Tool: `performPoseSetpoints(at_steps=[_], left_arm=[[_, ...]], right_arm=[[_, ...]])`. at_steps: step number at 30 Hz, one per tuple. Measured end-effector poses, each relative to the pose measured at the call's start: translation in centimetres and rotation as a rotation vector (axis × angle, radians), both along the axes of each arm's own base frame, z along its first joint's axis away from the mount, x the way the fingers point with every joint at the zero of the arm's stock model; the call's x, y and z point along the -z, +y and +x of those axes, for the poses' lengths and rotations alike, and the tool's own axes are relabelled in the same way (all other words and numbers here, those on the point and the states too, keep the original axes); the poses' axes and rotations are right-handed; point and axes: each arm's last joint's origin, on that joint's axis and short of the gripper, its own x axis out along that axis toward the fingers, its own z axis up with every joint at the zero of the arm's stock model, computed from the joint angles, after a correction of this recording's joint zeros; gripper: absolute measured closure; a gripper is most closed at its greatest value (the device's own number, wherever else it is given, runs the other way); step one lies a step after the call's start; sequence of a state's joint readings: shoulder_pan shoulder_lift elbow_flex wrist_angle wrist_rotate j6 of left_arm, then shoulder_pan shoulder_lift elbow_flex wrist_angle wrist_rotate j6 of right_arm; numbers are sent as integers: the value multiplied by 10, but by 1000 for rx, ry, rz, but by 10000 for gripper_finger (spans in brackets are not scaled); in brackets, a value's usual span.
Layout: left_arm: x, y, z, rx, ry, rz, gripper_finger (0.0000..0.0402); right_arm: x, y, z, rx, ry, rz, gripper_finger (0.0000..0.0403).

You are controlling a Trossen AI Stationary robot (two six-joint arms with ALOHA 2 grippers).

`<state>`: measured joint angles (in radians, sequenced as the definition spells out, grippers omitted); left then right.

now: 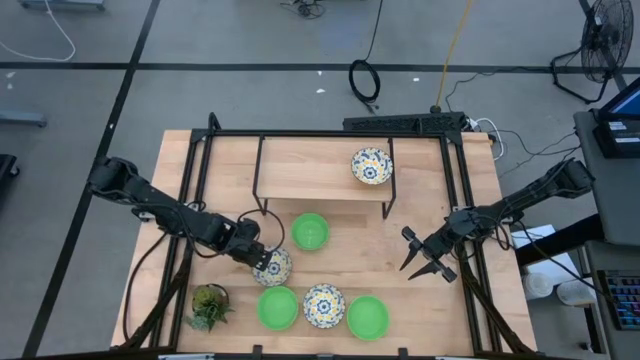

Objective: Pick & Place Mini bowls
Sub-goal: Stack the top white bowl on top of the white bowl on the shelf

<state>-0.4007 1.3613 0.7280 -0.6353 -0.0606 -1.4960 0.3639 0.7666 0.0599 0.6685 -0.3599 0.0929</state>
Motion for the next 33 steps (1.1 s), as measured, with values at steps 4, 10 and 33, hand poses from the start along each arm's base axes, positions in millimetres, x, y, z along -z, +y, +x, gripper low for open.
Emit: performPoseSetpoints(at_steps=[4,10,33], left_arm=[[0,0,0,4,0,-6,254],[0,0,0,40,-5,14,254],[-2,2,2,97,-28,44,391]], right_arm=[[0,0,0,0,0,0,271],[0,0,0,0,0,0,271],[0,0,0,0,0,0,271]])
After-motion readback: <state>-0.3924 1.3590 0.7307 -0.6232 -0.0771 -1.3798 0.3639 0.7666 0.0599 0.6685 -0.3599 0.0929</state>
